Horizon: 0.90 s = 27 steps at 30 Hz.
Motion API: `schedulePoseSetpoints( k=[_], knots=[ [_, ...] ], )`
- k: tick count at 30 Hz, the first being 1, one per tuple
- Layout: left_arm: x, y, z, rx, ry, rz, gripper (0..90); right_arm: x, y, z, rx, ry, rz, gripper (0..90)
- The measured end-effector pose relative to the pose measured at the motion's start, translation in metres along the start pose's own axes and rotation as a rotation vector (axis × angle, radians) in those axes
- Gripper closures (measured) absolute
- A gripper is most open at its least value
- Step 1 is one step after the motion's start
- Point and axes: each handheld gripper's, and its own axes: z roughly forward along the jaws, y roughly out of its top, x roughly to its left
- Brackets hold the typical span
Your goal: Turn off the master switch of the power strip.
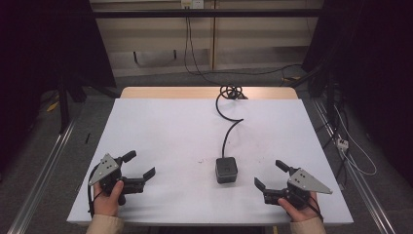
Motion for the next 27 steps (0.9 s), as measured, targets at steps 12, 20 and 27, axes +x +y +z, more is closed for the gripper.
schedulePoseSetpoints(
  k=[12, 20, 27],
  knots=[
    [0.0, 0.0, 0.001, 0.004, 0.0, 0.006, 2.6, 0.001, 0.005, 0.005, 0.01, 0.004, 0.004, 4.7],
    [-0.001, 0.001, 0.005, 0.011, -0.009, 0.02, 2.6, 0.003, 0.012, 0.008, 0.016, 0.004, -0.002, 7.3],
    [-0.002, 0.002, 0.008, 0.014, -0.013, 0.029, 2.6, 0.007, 0.017, 0.017, 0.024, 0.021, 0.009, 13.2]
  ],
)
